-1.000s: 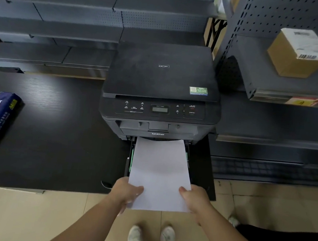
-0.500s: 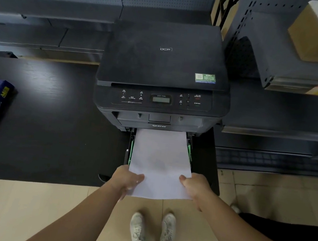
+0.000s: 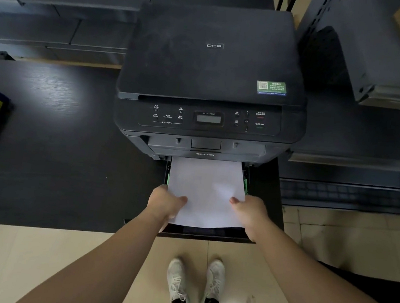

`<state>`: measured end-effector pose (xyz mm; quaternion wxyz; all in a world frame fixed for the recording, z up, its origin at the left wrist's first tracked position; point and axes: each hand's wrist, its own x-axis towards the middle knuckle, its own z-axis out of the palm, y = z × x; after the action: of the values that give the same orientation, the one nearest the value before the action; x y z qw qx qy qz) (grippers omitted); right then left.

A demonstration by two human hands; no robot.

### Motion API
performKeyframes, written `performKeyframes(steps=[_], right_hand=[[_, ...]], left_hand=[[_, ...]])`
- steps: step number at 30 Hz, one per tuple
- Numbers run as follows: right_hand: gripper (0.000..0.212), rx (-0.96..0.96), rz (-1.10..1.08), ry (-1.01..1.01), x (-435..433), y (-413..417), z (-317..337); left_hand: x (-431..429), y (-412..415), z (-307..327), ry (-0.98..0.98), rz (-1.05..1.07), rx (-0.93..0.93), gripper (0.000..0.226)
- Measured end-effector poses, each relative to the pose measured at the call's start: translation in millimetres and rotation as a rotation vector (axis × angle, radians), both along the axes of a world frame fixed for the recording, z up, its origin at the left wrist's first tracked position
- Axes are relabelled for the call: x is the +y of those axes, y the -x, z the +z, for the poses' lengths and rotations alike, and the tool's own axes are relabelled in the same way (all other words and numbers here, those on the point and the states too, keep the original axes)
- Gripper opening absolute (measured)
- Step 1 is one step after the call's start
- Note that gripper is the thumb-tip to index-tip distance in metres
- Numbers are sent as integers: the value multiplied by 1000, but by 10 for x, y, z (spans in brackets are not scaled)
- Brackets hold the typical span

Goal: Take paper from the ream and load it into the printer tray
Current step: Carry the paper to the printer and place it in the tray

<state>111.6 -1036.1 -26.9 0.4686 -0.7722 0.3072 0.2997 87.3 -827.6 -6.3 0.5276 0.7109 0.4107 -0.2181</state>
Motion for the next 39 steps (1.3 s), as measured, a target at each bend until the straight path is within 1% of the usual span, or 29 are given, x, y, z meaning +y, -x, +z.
performKeyframes(steps=[2,6,8,10,12,16,19,22,26,29,33,39], right_hand=[[32,-19,-6,-5,31,-49,-34],[26,-50,-23,15,72,-113,-132],[29,-55,-31,28,80,-124,-188],[31,-56,-34,46,83,-121,-228],[26,-73,-24,57,83,-108,-244],[21,-114,-45,51,91,-65,-199],[21,-114,-10,48,66,-26,-120],[24,-103,86,20,22,29,-14],[27,-139,184,91,-5,77,66],[27,-166,203,134,17,67,40],[29,-183,195,194,42,32,-30],[32,-216,186,176,15,73,-80]], left_hand=[[-4,-62,-49,-5,16,-16,34],[-33,-131,-132,-36,28,-41,31],[-46,-138,-166,-65,16,-40,24],[-50,-133,-207,-87,-3,-42,25],[-53,-124,-234,-102,-18,-46,29],[-54,-113,-246,-150,-43,-65,23],[-54,-102,-247,-168,-44,-72,28],[-55,-97,-232,-159,-30,-88,35],[-33,-73,-133,-120,-41,-115,44],[-9,-61,-69,-74,-62,-151,51],[-13,-98,-82,-97,-114,-167,56],[-13,-42,-139,-120,-140,-182,61]])
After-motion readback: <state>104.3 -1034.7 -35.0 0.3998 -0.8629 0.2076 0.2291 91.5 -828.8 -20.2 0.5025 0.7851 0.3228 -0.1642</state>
